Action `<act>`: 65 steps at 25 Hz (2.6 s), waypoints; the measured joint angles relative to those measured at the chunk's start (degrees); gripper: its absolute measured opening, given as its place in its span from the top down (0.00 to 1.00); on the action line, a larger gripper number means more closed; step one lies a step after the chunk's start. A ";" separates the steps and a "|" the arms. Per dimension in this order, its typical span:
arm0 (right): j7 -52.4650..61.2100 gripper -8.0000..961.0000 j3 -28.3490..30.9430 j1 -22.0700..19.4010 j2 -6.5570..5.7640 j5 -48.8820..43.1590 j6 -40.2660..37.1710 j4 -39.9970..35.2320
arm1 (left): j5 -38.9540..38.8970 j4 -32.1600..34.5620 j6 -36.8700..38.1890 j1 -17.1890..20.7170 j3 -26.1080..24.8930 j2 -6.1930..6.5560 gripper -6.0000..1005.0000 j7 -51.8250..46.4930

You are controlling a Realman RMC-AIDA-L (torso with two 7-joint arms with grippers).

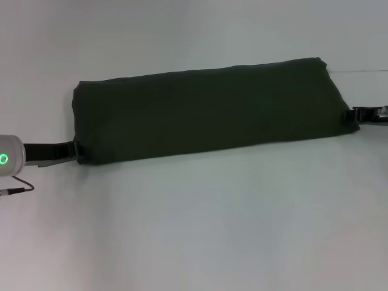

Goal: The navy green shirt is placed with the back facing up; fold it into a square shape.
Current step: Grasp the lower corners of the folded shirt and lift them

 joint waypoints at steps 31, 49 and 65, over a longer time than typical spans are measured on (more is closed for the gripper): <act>-1.94 0.69 -0.09 0.47 1.73 0.00 4.37 1.64 | 0.00 0.16 0.16 0.05 -0.04 -0.03 0.98 0.06; -2.38 0.70 -0.09 0.54 2.14 0.00 4.32 1.68 | 0.00 0.25 0.69 0.13 -0.31 0.06 0.98 0.00; -2.98 0.91 -1.50 0.28 2.03 -0.70 4.01 1.84 | 0.00 0.24 0.84 0.22 -0.32 0.06 0.97 -0.06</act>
